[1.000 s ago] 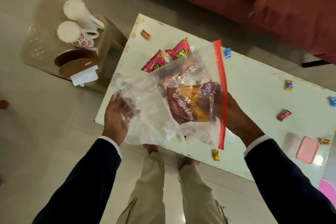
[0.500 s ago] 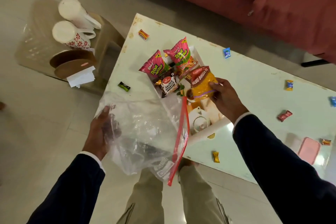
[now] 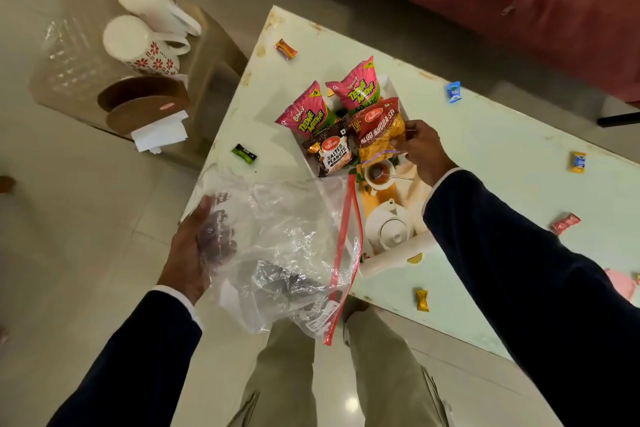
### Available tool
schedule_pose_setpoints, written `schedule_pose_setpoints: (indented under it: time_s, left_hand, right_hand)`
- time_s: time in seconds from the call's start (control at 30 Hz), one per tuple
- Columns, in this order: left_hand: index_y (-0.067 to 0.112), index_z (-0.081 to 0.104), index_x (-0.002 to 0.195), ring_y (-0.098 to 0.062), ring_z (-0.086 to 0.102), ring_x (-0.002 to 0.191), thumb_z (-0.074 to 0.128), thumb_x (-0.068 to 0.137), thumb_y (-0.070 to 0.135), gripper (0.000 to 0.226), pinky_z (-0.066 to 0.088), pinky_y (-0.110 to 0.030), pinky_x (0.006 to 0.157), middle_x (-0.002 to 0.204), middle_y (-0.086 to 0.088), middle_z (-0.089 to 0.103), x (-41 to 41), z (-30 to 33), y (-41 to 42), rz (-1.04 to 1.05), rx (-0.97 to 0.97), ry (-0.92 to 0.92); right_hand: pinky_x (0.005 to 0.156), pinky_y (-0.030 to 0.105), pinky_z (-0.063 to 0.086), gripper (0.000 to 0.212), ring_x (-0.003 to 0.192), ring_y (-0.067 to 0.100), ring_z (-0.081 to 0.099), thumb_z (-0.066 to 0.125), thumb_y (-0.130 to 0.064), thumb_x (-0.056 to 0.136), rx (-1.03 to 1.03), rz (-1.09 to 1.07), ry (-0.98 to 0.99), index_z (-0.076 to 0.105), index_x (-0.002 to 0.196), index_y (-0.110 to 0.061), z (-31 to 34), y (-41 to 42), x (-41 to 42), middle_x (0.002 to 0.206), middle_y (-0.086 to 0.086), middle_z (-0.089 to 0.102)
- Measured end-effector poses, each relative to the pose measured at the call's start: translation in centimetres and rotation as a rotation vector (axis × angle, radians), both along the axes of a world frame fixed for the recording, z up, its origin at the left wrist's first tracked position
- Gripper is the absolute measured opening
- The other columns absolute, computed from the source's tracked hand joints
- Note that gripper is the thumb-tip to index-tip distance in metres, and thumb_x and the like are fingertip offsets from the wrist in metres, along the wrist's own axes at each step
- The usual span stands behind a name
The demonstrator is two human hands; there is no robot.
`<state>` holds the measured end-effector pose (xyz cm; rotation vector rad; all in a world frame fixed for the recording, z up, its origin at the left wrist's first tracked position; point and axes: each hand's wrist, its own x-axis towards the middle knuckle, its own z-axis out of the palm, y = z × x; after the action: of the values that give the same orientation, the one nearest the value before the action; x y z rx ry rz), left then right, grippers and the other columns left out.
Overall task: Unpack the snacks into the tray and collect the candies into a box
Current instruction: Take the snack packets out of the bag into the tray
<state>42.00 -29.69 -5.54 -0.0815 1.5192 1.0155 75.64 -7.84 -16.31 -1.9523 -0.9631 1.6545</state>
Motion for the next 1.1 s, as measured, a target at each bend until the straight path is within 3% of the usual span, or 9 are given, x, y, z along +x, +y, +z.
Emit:
schedule_pose_setpoints:
  time_s: [0.17,0.33,0.47,0.6,0.7,0.8,0.87,1.0,1.1]
  left_hand:
    - [0.026,0.078,0.100,-0.018,0.058,0.076,0.067,0.084,0.048,0.029,0.052,-0.023,0.054,0.090,0.000,0.062,0.8,0.1,0.1,-0.017,0.004,0.001]
    - [0.020,0.068,0.121,-0.016,0.053,0.073,0.061,0.092,0.042,0.037,0.050,-0.022,0.055,0.093,-0.002,0.057,1.7,-0.3,-0.1,-0.042,-0.006,-0.018]
    - [0.026,0.070,0.108,-0.013,0.053,0.068,0.056,0.094,0.041,0.025,0.047,-0.023,0.058,0.085,0.003,0.056,2.6,-0.3,-0.2,-0.070,0.008,-0.014]
    - [0.025,0.070,0.105,-0.009,0.056,0.060,0.056,0.096,0.041,0.023,0.048,-0.020,0.053,0.082,0.004,0.057,3.8,0.2,0.1,-0.070,-0.002,-0.009]
    - [0.025,0.072,0.100,-0.010,0.054,0.058,0.059,0.093,0.044,0.024,0.046,-0.021,0.052,0.079,0.002,0.054,5.1,1.2,0.8,-0.085,0.009,-0.043]
    - [0.025,0.076,0.103,-0.016,0.055,0.069,0.073,0.077,0.056,0.040,0.050,-0.025,0.056,0.085,-0.002,0.054,6.3,1.7,1.4,-0.152,0.058,-0.041]
    - [0.018,0.072,0.118,-0.028,0.063,0.082,0.073,0.081,0.056,0.053,0.055,-0.034,0.069,0.098,-0.011,0.064,7.4,2.5,1.8,-0.219,0.105,-0.051]
    - [0.013,0.065,0.119,-0.011,0.069,0.067,0.054,0.101,0.040,0.035,0.056,-0.023,0.054,0.090,-0.006,0.068,10.3,5.1,2.8,-0.411,0.108,0.051]
    - [0.031,0.058,0.135,-0.016,0.071,0.105,0.051,0.103,0.045,0.035,0.058,-0.037,0.089,0.120,-0.002,0.073,11.6,6.1,2.5,-0.720,0.113,-0.019]
  right_hand:
    - [0.067,0.026,0.054,0.042,0.092,0.021,0.065,0.076,0.010,0.076,0.046,-0.071,-0.109,0.054,0.108,-0.008,-1.5,-0.2,-0.9,0.105,0.008,0.065]
    - [0.077,0.033,0.057,0.045,0.097,0.021,0.065,0.080,-0.002,0.078,0.090,-0.047,-0.198,0.053,0.112,-0.011,-2.0,-0.7,-1.2,0.109,0.004,0.065]
    - [0.083,0.029,0.055,0.058,0.104,0.019,0.062,0.083,-0.009,0.074,0.195,-0.002,-0.243,0.053,0.124,-0.009,-1.3,-1.9,-0.8,0.117,0.000,0.060]
    - [0.092,0.034,0.053,0.052,0.112,0.019,0.058,0.079,-0.017,0.080,0.263,-0.065,-0.247,0.053,0.124,-0.013,0.6,-5.9,0.0,0.122,0.001,0.054]
    - [0.090,0.045,0.056,0.042,0.104,0.019,0.066,0.073,-0.041,0.084,0.105,-0.066,-0.059,0.060,0.118,-0.019,4.1,-10.8,0.0,0.116,0.003,0.067]
    - [0.090,0.043,0.054,0.082,0.106,0.021,0.066,0.065,-0.077,0.064,-0.261,0.060,0.199,0.050,0.132,-0.033,8.4,-15.5,0.0,0.130,0.002,0.062]
    - [0.089,0.045,0.058,0.093,0.110,0.027,0.068,0.078,-0.072,0.064,-0.382,0.015,0.385,0.040,0.142,-0.036,10.4,-18.3,0.3,0.135,0.004,0.060]
    - [0.072,0.032,0.056,0.089,0.100,0.024,0.069,0.092,-0.042,0.066,-0.331,-0.128,0.525,0.044,0.140,-0.032,13.5,-21.9,0.4,0.117,0.006,0.071]
    - [0.069,0.027,0.050,0.052,0.090,0.017,0.065,0.079,-0.013,0.084,-0.224,-0.045,0.432,0.059,0.131,-0.021,15.7,-22.4,0.2,0.107,0.007,0.074]
